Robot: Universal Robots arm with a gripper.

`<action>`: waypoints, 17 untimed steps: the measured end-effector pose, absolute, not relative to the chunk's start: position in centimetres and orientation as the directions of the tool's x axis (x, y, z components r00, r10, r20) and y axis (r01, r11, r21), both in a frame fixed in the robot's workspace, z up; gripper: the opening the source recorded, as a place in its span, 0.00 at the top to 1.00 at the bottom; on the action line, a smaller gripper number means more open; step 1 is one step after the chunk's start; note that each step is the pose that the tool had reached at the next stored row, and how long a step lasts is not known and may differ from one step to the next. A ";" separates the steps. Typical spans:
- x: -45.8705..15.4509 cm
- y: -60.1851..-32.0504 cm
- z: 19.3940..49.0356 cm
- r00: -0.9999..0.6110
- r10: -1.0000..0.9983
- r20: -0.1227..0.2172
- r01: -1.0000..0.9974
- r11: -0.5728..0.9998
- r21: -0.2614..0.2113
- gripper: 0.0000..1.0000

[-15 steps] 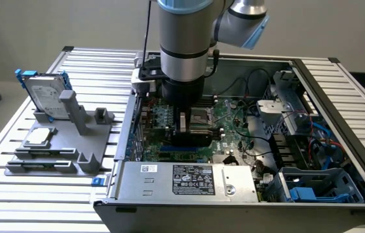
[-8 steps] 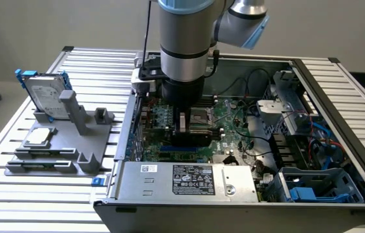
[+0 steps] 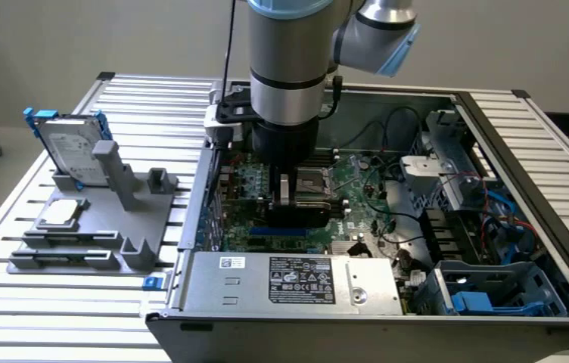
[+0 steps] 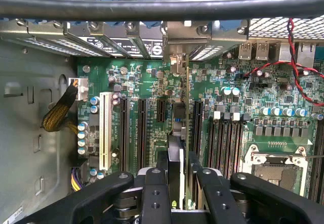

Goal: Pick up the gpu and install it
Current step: 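Insert the gpu into the slot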

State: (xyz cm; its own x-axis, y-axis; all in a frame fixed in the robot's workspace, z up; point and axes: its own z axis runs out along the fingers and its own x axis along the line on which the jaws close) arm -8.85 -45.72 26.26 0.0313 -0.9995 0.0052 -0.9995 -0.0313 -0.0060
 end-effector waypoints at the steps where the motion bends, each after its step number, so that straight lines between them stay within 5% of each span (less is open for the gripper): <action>1: -8.9 -45.7 26.3 0.031 -0.999 0.005 -0.999 -0.031 -0.006 0.73; 17: -8.9 -45.9 25.9 0.029 -1.000 0.005 -1.000 -0.029 0.007 0.73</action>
State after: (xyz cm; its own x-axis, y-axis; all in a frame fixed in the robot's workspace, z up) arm -8.86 -45.87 25.88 0.0294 -0.9996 0.0048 -0.9995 -0.0294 0.0073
